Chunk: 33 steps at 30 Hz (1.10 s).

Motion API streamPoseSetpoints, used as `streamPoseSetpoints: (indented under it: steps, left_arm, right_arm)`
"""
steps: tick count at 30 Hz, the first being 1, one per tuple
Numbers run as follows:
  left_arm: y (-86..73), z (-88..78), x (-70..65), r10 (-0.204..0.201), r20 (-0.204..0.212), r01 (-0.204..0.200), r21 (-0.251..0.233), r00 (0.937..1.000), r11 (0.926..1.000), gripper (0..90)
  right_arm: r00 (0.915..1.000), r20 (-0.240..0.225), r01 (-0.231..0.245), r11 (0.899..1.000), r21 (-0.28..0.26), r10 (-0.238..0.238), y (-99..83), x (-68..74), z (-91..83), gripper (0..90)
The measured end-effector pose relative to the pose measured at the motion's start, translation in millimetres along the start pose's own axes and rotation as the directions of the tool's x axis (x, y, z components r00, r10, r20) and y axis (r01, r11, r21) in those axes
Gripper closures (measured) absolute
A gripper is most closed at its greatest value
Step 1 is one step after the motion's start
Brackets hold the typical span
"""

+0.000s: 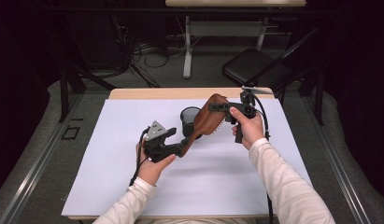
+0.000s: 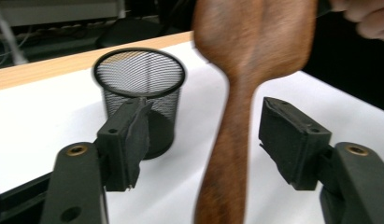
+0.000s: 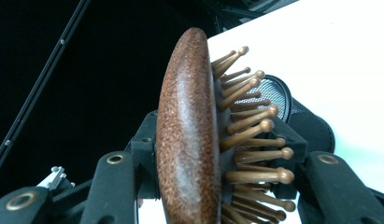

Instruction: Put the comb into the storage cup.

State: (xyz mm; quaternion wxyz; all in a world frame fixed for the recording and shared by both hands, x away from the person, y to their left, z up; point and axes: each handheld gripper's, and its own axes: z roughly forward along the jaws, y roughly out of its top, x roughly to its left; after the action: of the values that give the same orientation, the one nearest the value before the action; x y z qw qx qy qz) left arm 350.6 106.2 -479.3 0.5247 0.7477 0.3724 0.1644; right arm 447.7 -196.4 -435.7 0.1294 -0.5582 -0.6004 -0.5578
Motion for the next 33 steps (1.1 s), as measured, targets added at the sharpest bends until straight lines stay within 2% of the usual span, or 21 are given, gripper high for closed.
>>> streamPoseSetpoints:
  steps: [4, 6, 8, 12, 14, 17, 19, 22, 25, 27, 33]
  left_arm:
    - [1.2, -2.5, 7.4, 0.002, -0.010, -0.003, -0.013, 0.9999, 0.9999, 33.0]
    - [1.4, -3.9, 10.0, 0.017, -0.045, -0.018, -0.003, 0.9988, 0.9998, 33.0]
    - [1.1, -4.7, 12.2, 0.027, -0.062, -0.026, 0.007, 0.9977, 0.9996, 33.0]
    - [1.0, -6.4, 17.0, -0.002, -0.058, 0.003, 0.011, 0.9983, 0.9999, 33.0]
    - [1.3, -7.2, 19.0, -0.002, -0.052, 0.002, 0.002, 0.9986, 1.0000, 32.8]
    - [1.8, -8.4, 19.7, 0.038, -0.046, -0.038, -0.010, 0.9982, 0.9992, 30.9]
    - [1.5, -9.1, 19.1, 0.044, -0.051, -0.045, -0.013, 0.9977, 0.9989, 29.2]
    - [1.5, -9.6, 19.6, 0.029, -0.050, -0.029, -0.005, 0.9984, 0.9996, 27.4]
    - [1.0, -9.7, 21.9, 0.005, -0.077, -0.005, 0.005, 0.9970, 1.0000, 21.6]
    - [0.8, -9.9, 24.3, -0.015, -0.075, 0.015, 0.006, 0.9971, 0.9999, 20.4]
    - [1.2, -12.3, 28.4, -0.030, -0.089, 0.030, 0.001, 0.9956, 0.9995, 18.5]
  right_arm:
    - [1.0000, 0.004, 0.003, 1.000, -0.010, -0.003, 1.0, 0.4, -3.3, 48.8]
    - [0.9999, 0.010, 0.008, 1.000, -0.016, -0.008, 1.7, 0.2, -5.0, 48.8]
    - [0.9999, 0.015, 0.006, 1.000, -0.016, -0.005, 2.6, 0.3, -6.2, 48.8]
    - [0.9996, 0.027, 0.007, 1.000, -0.030, -0.006, 6.0, -0.1, -9.4, 48.7]
    - [0.9996, 0.029, 0.006, 0.999, -0.035, -0.005, 7.8, -0.6, -10.9, 48.7]
    - [0.9991, 0.043, 0.010, 0.999, -0.041, -0.008, 10.5, -0.9, -13.2, 48.7]
    - [0.9987, 0.050, 0.013, 0.999, -0.044, -0.010, 12.1, -1.0, -14.9, 48.7]
    - [0.9982, 0.058, 0.017, 0.998, -0.055, -0.014, 14.5, -0.4, -17.1, 48.7]
    - [0.9980, 0.062, 0.020, 0.998, -0.061, -0.016, 17.4, 1.5, -18.9, 48.7]
    - [0.9979, 0.061, 0.024, 0.997, -0.067, -0.020, 19.7, 3.3, -20.2, 48.7]
    - [0.9976, 0.066, 0.027, 0.996, -0.089, -0.021, 27.0, 9.7, -22.4, 48.7]
